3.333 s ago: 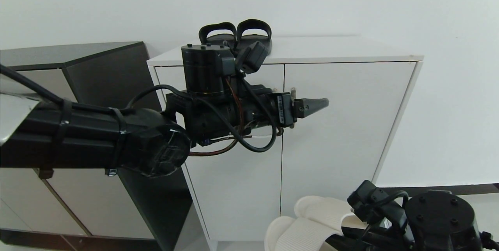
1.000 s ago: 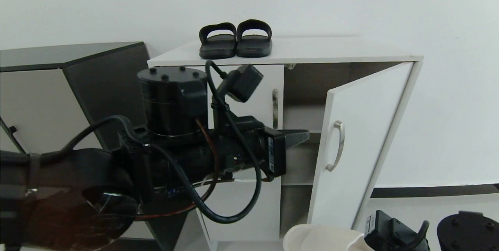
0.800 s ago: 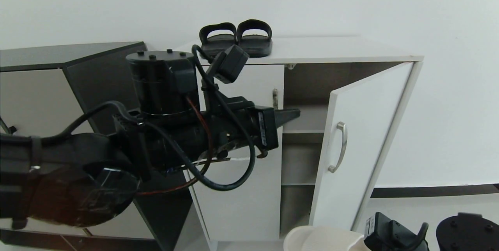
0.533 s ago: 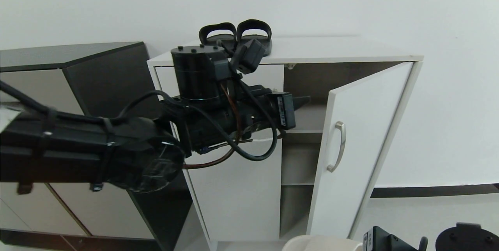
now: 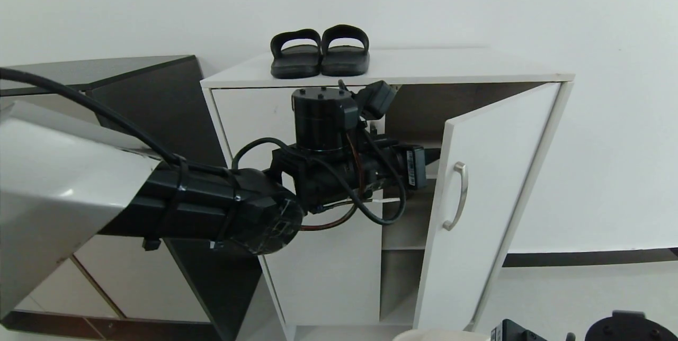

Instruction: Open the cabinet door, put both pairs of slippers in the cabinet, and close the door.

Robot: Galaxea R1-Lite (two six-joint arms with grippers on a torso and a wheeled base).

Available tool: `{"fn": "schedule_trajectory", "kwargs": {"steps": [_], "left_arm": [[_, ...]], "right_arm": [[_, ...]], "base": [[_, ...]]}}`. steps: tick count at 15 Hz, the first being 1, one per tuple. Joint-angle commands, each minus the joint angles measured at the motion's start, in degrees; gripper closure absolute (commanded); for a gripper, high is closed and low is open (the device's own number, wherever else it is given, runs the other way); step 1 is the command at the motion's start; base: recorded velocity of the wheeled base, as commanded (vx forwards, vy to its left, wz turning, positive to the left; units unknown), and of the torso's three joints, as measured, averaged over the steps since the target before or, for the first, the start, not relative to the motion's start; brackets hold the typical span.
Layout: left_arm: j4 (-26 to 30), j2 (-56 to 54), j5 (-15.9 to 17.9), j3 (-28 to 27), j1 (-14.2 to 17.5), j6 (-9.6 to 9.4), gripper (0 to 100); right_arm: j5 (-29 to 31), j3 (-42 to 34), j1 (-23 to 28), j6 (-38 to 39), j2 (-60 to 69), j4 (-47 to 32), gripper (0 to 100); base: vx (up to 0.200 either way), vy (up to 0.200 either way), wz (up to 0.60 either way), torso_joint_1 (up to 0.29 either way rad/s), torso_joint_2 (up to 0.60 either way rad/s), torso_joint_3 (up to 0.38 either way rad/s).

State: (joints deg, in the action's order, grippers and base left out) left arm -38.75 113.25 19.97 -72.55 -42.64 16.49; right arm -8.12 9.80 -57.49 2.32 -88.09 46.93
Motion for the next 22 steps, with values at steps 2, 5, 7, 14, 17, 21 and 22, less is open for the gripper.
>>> {"fn": "schedule_trajectory", "kwargs": {"steps": [2, 5, 7, 14, 17, 21, 22], "left_arm": [[-4.75, -2.24, 0.33, 5.84, -2.88, -0.06, 100], [-11.17, -2.68, 1.92, 10.23, -7.98, -0.85, 100], [-12.66, -2.33, 1.83, 11.29, -8.07, -0.85, 100], [5.18, -36.96, -9.25, 23.06, 10.47, -2.34, 100], [31.63, -62.36, -22.78, 32.73, 15.66, -8.5, 100], [39.9, -91.81, -27.61, 51.36, 38.34, -13.86, 100], [39.9, -98.22, -27.88, 56.11, 41.24, -13.77, 100]], "right_arm": [[-0.05, -0.66, -2.63, 0.06, 1.08, -0.09, 100], [-0.14, -1.1, -3.07, 0.06, 0.81, 0.0, 100], [0.03, -0.84, -3.07, 0.23, 0.64, 0.26, 100], [18.49, 13.31, 7.92, 9.64, -11.23, 0.97, 100], [27.89, 16.65, 10.29, 10.08, -12.81, 0.79, 100], [32.64, 17.71, 11.96, 9.64, -13.25, 0.62, 100], [32.73, 17.44, 11.96, 9.55, -13.16, 0.62, 100]], "base": [[-0.2, 0.0, 0.0, -0.005, 0.0, 0.0], [-0.2, 0.0, 0.0, 0.001, 0.0, 0.004], [-0.2, 0.0, 0.0, -0.002, 0.0, 0.007], [-0.029, 0.0, 0.0, 0.0, 0.0, 0.0], [0.0, 0.0, 0.0, 0.0, 0.0, 0.0], [0.0, 0.0, 0.0, 0.0, 0.0, 0.0], [0.0, 0.0, 0.0, 0.0, 0.0, 0.0]]}}
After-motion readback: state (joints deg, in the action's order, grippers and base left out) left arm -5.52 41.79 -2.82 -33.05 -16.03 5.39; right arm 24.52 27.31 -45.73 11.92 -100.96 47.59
